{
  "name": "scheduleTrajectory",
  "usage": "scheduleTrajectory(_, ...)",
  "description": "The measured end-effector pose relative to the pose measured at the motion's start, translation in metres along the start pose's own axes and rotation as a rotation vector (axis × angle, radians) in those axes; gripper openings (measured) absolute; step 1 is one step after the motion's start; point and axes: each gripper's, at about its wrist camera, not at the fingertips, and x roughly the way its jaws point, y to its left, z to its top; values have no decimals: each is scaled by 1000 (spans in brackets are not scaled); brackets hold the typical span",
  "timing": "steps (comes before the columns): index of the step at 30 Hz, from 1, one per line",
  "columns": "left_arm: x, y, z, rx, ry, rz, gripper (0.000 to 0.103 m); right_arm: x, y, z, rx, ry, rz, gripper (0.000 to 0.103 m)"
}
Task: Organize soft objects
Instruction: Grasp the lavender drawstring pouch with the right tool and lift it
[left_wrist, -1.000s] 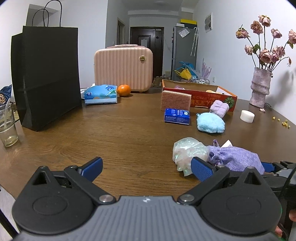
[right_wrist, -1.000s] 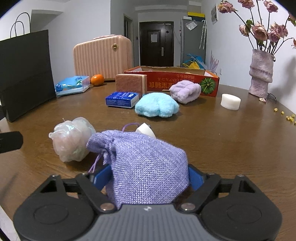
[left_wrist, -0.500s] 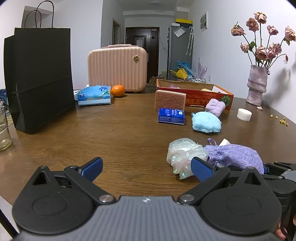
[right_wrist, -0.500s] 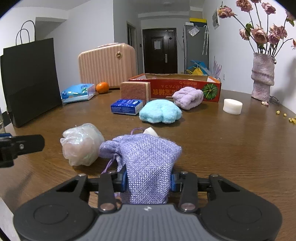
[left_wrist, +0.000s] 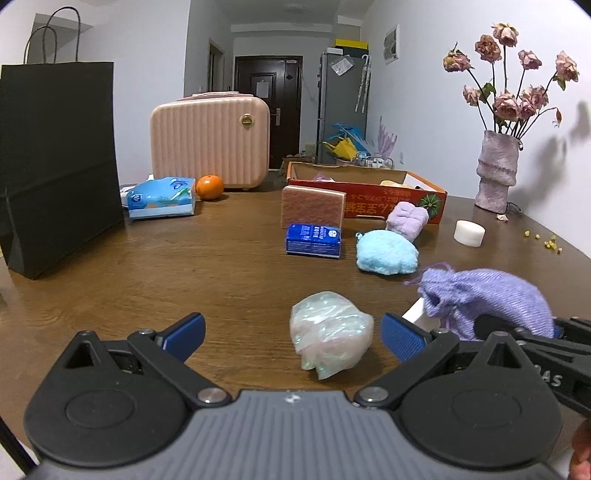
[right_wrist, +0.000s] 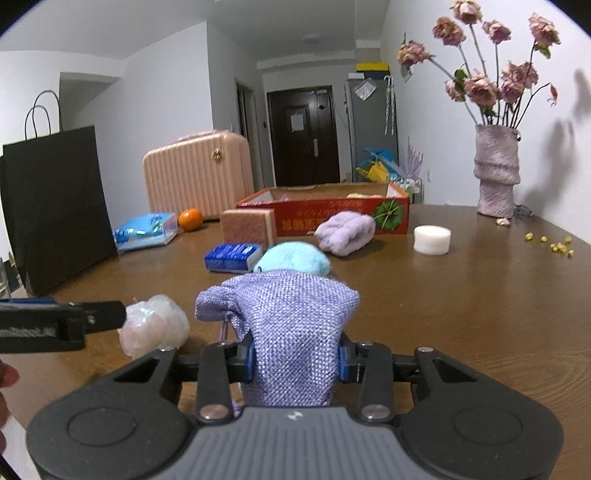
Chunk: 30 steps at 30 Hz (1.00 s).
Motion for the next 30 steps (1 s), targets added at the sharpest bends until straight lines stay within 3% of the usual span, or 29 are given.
scheduleTrajectory(24,58,-25,-7,7,42,63,100,-11,-30,4,58,-47,-53,37)
scheduleTrajectory(26,59,-24,-7,3,46,56,96,-11,-30,4,58,-47,-53,37)
scheduleTrajectory(30,64,-23,-9,1,72,28,69,-11,-30,4,54,-45,-52,37)
